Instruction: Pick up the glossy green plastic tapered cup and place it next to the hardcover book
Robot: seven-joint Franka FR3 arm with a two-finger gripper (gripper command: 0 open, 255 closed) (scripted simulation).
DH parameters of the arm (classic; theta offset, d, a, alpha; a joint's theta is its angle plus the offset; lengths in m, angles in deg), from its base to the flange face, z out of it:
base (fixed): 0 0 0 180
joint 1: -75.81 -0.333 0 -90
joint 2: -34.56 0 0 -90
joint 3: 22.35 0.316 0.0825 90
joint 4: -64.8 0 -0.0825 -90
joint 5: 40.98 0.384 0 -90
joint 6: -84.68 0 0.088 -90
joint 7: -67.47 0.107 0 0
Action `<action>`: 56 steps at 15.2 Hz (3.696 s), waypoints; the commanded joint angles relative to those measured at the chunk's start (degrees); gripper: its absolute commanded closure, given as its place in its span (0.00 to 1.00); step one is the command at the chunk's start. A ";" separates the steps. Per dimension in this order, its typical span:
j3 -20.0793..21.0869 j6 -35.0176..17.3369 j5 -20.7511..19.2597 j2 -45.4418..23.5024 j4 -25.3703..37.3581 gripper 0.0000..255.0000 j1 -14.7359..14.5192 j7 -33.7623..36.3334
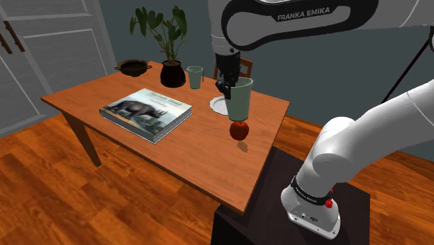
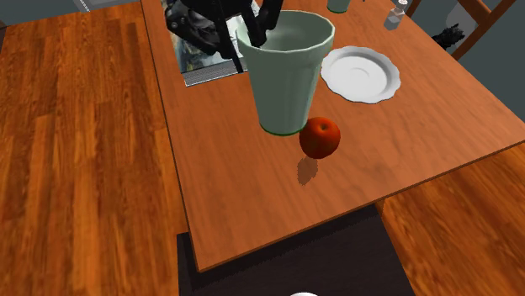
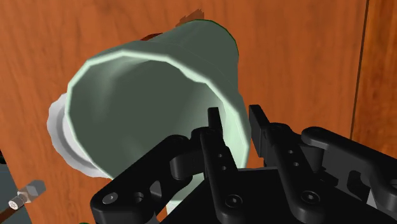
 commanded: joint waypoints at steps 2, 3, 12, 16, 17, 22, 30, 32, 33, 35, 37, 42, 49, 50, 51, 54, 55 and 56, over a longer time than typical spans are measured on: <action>1.13 -0.47 -0.43 -5.92 5.19 1.00 0.34 1.34; 1.53 -0.62 -0.70 -8.28 7.30 1.00 0.48 1.84; 4.56 1.72 -4.68 -29.80 29.80 1.00 0.46 6.28; 5.29 5.03 -7.21 -40.07 42.60 1.00 -0.79 7.79; 5.38 6.12 -7.89 -42.80 46.24 1.00 -1.27 8.06; 5.26 3.99 -8.43 -44.85 45.99 1.00 -1.58 8.80; 5.11 -1.90 -8.73 -45.10 40.21 1.00 -1.26 10.01; 5.06 -3.31 -8.86 -45.29 38.94 1.00 -1.21 10.33; 5.04 -4.02 -8.94 -45.41 38.34 1.00 -1.19 10.50; 4.98 -5.40 -9.10 -45.68 37.17 1.00 -1.15 10.83; 4.93 -6.77 -9.29 -46.00 36.07 1.00 -1.12 11.17; 4.76 -10.12 -9.84 -46.99 33.58 1.00 -1.09 12.06; 4.46 -14.62 -10.83 -48.84 30.70 1.00 -1.13 13.39; 4.41 -15.25 -10.99 -49.15 30.35 1.00 -1.15 13.59; 4.35 -15.87 -11.15 -49.47 30.01 1.00 -1.16 13.80; 4.17 -17.71 -11.67 -50.47 29.06 1.00 -1.23 14.41; 4.11 -18.32 -11.85 -50.83 28.78 1.00 -1.25 14.62; 4.04 -18.92 -12.04 -51.19 28.50 1.00 -1.28 14.83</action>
